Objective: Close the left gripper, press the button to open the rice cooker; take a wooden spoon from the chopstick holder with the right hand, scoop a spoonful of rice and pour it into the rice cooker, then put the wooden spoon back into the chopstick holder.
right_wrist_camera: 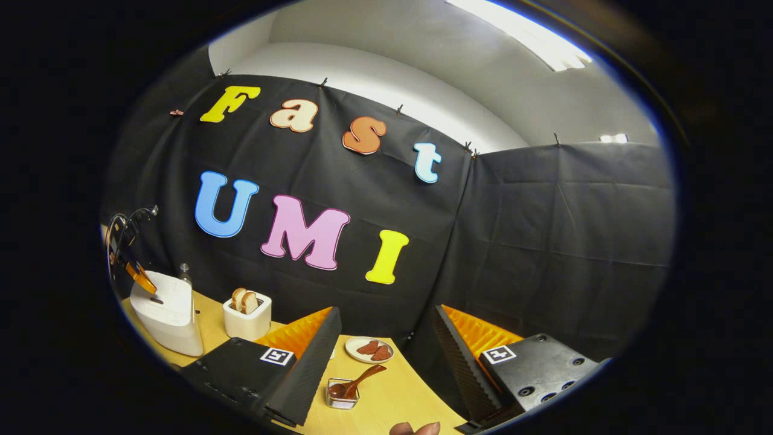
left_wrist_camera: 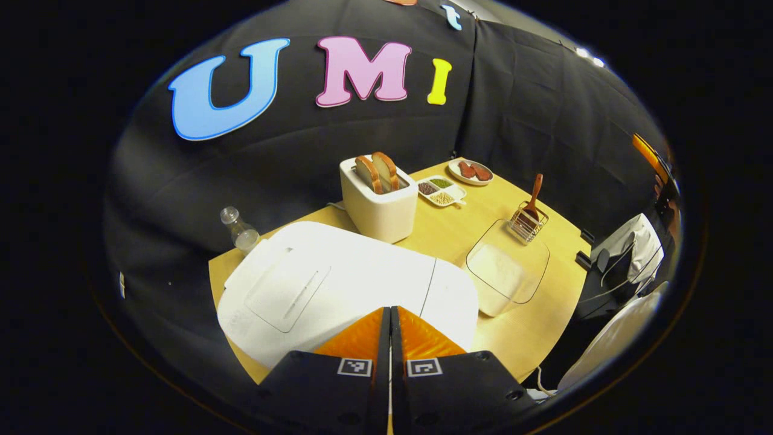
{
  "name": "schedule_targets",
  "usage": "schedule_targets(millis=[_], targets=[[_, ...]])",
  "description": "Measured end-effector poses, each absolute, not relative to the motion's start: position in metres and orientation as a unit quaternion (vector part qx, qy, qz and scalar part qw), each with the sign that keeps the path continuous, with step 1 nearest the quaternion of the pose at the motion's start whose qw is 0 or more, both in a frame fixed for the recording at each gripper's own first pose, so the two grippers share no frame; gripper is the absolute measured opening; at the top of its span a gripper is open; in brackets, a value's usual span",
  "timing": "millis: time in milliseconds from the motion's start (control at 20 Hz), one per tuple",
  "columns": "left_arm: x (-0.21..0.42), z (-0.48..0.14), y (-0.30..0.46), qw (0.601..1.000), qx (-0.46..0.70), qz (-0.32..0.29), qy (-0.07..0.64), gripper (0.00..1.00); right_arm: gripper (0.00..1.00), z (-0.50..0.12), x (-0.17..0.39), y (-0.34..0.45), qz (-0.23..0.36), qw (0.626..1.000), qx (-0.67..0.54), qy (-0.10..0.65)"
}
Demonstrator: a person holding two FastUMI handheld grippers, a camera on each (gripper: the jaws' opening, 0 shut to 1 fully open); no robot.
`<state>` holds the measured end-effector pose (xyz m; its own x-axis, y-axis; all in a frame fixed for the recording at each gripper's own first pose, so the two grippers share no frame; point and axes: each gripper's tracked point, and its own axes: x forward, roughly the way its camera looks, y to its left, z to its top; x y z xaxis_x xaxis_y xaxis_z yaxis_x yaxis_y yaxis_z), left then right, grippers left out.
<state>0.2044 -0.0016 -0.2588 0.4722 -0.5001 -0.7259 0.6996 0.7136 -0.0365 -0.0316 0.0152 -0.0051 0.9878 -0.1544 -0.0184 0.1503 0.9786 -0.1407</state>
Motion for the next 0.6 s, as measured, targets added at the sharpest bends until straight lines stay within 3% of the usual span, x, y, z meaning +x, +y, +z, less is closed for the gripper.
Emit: schedule_targets(millis=[350,600], targets=[[0.204,-0.286,0.010,0.829,0.188,-0.340,0.403,0.08,0.97,-0.022,-0.035,0.007,-0.084,0.994,-0.064,0.033],[0.209,-0.275,0.008,0.840,0.194,-0.329,0.386,0.08,0.97,-0.024,-0.045,0.006,-0.086,0.994,-0.065,0.036]])
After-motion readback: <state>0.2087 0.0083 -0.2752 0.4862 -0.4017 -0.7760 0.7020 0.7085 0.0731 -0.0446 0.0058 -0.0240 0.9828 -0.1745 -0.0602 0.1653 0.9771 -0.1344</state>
